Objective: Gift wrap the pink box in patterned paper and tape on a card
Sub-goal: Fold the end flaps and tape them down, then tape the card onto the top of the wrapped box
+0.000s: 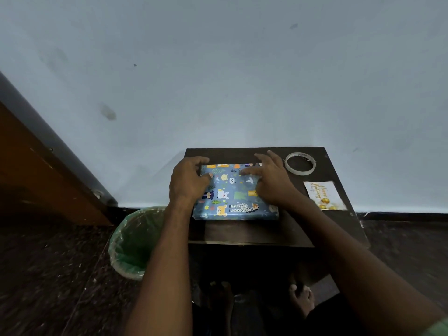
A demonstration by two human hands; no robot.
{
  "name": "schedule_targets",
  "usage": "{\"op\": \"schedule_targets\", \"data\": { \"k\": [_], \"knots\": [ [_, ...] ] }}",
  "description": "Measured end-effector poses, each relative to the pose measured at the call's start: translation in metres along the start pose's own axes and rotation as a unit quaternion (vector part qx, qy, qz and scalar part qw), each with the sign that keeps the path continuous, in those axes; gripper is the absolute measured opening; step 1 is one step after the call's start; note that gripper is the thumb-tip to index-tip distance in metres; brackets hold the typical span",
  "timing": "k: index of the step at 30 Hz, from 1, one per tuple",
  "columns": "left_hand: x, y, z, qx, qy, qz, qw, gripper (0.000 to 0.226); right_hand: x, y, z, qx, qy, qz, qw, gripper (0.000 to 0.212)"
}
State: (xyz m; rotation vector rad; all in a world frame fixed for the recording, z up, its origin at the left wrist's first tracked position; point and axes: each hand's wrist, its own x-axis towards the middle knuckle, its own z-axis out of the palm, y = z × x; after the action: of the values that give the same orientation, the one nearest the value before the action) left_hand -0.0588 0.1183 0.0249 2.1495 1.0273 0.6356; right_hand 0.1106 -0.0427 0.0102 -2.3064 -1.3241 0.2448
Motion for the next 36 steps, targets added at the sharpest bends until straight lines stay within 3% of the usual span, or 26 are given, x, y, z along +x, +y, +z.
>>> {"op": "schedule_targets", "data": {
  "k": [2, 5, 7, 13, 18, 24, 29, 36],
  "knots": [
    [0.0, 0.002, 0.004, -0.012, -0.002, 0.006, 1.0, 0.038, 0.002, -0.002, 0.002, 0.001, 0.008, 0.013, 1.0, 0.064],
    [0.002, 0.003, 0.007, -0.015, -0.008, 0.014, 1.0, 0.036, -0.014, -0.002, 0.006, 0.026, 0.024, -0.038, 0.999, 0.064],
    [0.003, 0.003, 0.009, -0.011, -0.011, 0.02, 1.0, 0.034, -0.028, 0.0, 0.004, 0.036, -0.001, -0.048, 0.998, 0.064],
    [0.002, 0.022, 0.021, -0.057, 0.019, 0.05, 0.997, 0.027, -0.007, 0.015, -0.011, 0.025, 0.025, 0.009, 0.999, 0.065],
    [-0.003, 0.037, 0.037, -0.05, 0.013, 0.07, 0.996, 0.027, -0.029, 0.003, -0.019, 0.04, 0.009, -0.076, 0.996, 0.065],
    [-0.004, 0.053, 0.059, -0.064, -0.009, 0.095, 0.993, 0.031, -0.036, 0.033, -0.049, 0.036, 0.041, 0.001, 0.998, 0.063],
    [-0.005, 0.063, 0.076, -0.073, -0.027, 0.105, 0.991, 0.029, -0.04, 0.033, -0.041, 0.037, -0.008, -0.003, 0.999, 0.054],
    [-0.005, 0.062, 0.08, -0.075, -0.022, 0.099, 0.992, 0.027, -0.038, 0.035, -0.038, 0.026, 0.007, 0.025, 0.999, 0.045]
  ]
}}
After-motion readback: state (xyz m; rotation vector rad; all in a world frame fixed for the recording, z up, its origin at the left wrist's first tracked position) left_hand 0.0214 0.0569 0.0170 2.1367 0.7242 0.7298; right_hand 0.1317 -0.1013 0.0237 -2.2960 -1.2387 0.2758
